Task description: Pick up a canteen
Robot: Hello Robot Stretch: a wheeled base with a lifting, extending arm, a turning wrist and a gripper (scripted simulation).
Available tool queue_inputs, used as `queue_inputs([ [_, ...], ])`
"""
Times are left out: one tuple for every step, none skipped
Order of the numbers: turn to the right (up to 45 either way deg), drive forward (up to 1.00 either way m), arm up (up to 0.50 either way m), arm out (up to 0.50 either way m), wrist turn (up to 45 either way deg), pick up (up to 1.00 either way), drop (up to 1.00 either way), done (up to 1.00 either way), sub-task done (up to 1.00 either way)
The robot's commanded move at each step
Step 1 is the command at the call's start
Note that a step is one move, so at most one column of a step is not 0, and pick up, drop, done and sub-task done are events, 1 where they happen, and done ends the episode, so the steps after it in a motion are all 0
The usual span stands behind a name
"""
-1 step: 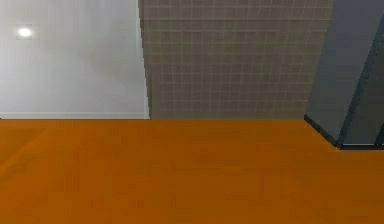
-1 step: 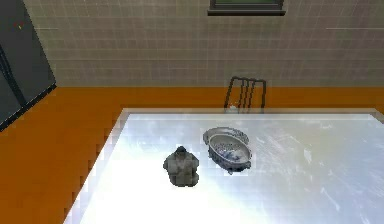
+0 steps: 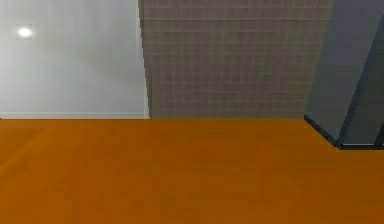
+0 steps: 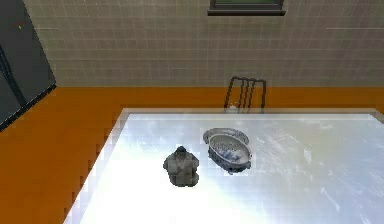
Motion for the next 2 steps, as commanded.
queue_inputs([
  [0.0,0.0,0.3,0.0,0.0,0.0,0.0,0.0,0.0],
  [0.0,0.0,0.0,0.24,0.0,0.0,0.0,0.0,0.0],
])
